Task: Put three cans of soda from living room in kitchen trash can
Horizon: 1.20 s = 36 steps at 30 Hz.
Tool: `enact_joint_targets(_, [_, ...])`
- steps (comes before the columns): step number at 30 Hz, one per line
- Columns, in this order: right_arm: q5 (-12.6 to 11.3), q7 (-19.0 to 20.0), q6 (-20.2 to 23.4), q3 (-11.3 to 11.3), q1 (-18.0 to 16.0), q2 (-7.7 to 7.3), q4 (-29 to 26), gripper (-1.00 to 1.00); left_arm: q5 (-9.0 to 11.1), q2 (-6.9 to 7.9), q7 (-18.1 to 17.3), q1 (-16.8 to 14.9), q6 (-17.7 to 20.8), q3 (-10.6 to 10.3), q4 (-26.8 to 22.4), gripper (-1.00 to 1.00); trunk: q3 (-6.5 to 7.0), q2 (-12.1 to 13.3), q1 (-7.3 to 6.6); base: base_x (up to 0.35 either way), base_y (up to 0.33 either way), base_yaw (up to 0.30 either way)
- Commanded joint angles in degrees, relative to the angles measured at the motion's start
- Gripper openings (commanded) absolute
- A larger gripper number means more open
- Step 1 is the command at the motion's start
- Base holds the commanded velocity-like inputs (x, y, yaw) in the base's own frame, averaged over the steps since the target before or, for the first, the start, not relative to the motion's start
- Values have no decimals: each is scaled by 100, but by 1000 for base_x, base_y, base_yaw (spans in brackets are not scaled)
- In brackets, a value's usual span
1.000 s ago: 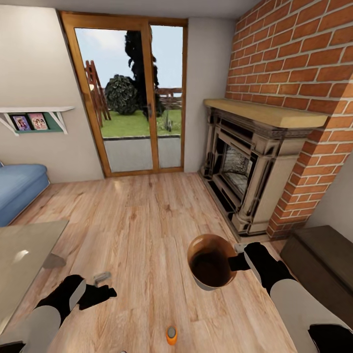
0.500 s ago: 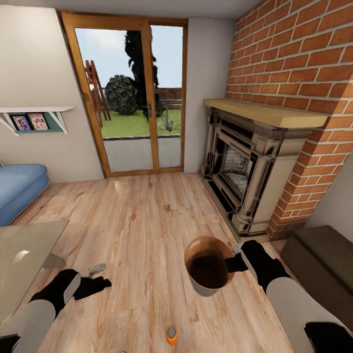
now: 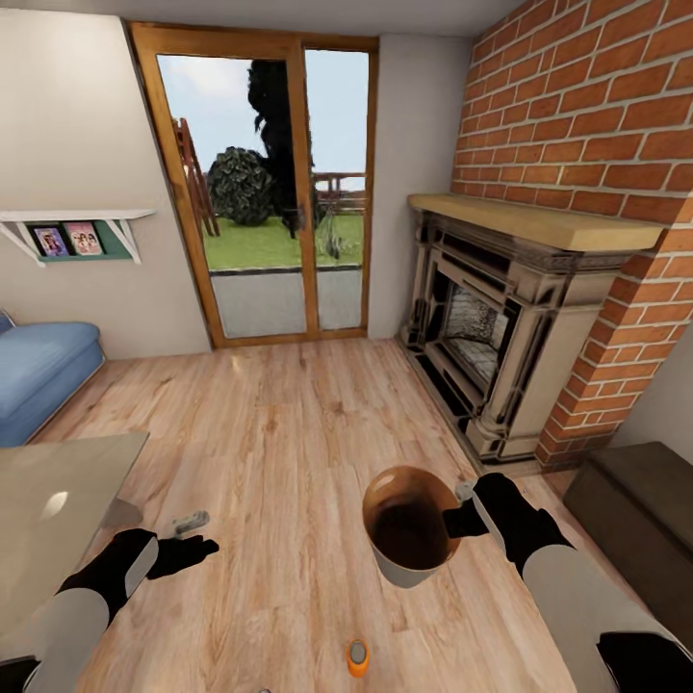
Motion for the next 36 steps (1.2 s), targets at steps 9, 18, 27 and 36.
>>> enact_joint_targets(9, [-61, 26, 5, -12, -2, -10, 6, -100, 8, -10, 65, 0, -23, 3, 1, 100, 1, -2, -1, 0, 76, 0])
enact_joint_targets(18, [-74, 43, 27, -53, -9, -169, -7, -100, -22, -49, 560, 0, 32, 19, 11, 100, -161, -363, 197, 0, 3, 0])
enact_joint_targets(27, [-79, 46, 36, -73, -56, -250, -24, -100, -39, -77, 624, 0, 38, -9, 18, 100, -322, -724, 395, 0, 0, 0])
enact_joint_targets(36, [-84, 47, 52, -86, -91, -268, -6, -100, -45, -100, 612, -24, 97, -6, 254, 100, -484, -1084, 592, 0, 0, 0])
